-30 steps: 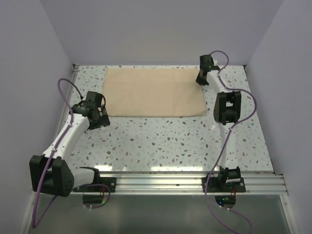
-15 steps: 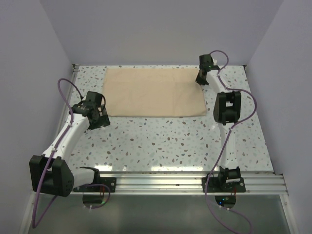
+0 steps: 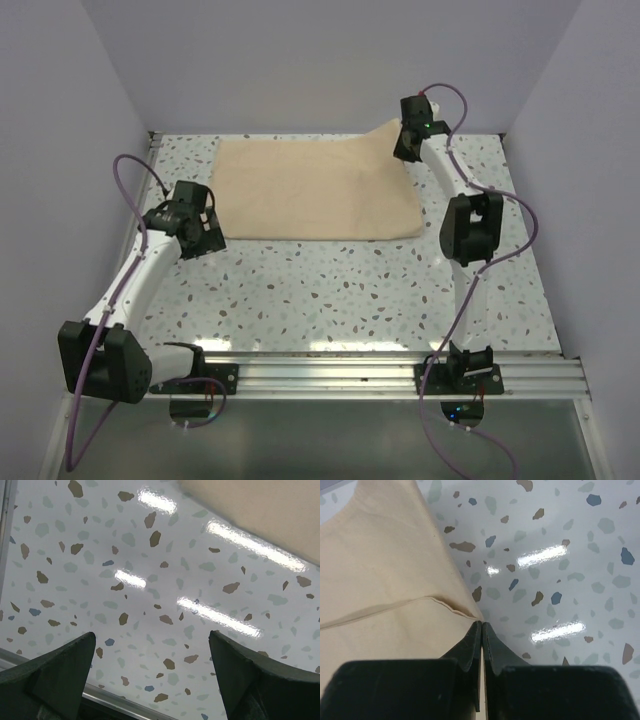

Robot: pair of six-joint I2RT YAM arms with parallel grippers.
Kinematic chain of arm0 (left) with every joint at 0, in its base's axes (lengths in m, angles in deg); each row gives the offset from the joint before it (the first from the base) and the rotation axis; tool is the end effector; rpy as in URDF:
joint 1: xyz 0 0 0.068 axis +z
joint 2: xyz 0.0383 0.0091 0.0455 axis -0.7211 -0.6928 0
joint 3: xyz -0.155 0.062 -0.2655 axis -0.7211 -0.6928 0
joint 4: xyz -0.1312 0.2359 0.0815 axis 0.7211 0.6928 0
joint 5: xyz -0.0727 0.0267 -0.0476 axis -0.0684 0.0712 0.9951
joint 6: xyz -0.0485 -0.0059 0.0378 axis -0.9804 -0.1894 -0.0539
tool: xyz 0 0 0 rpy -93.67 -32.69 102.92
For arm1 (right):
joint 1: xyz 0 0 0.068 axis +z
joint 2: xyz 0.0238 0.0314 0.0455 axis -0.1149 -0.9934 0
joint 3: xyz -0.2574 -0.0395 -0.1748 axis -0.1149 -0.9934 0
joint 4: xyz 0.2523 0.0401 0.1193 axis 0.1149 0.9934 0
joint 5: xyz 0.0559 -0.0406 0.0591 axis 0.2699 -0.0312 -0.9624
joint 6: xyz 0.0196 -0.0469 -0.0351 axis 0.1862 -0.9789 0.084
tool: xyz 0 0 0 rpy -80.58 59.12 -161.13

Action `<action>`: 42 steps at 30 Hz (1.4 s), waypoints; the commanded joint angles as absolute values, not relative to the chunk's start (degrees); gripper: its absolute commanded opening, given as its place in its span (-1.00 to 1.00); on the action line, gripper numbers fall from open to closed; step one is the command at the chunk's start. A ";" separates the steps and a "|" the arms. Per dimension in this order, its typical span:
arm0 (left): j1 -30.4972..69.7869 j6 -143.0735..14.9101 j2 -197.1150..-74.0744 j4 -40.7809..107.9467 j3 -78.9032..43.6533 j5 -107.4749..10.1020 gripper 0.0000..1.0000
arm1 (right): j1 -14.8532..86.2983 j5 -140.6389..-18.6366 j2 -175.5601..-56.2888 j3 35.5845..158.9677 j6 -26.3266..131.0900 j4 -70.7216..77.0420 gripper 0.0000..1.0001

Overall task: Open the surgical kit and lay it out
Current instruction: Open the surgical kit at the center of the board.

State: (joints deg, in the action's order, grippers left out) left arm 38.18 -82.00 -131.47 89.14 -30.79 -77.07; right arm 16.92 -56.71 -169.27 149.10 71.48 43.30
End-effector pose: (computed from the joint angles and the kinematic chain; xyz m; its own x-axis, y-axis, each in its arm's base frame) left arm 0.2434 -0.0178 0.2978 -0.7809 -0.3575 -0.5122 -0.4531 0.8887 0.0705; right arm 0.5791 0.0930 0.2712 -0.6538 0.3094 -0.6905 0.3196 0.9401 0.1186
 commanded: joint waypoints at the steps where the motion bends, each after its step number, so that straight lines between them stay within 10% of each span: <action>1: 37.79 -82.91 -131.38 88.25 -26.52 -76.11 0.99 | 17.67 -56.18 -163.17 145.58 70.79 44.66 -1.00; 16: 37.79 -84.23 -130.50 85.79 -28.53 -72.68 0.99 | 20.74 -57.14 -151.92 124.39 71.06 46.33 -1.00; 18: 37.79 -84.41 -130.06 85.26 -29.06 -72.59 0.99 | 21.10 -56.44 -151.91 123.77 71.06 47.73 -0.58; 20: 37.79 -84.32 -130.15 84.47 -29.85 -72.42 0.99 | 21.01 -56.27 -152.18 124.29 70.62 48.53 -0.57; 24: 37.79 -84.23 -131.03 82.80 -31.08 -72.15 0.99 | 21.10 -58.19 -151.39 125.79 69.91 50.29 -1.00; 42: 37.79 -83.18 -137.36 80.25 -26.78 -71.01 0.98 | 21.62 -60.65 -151.57 128.26 68.77 48.09 -1.00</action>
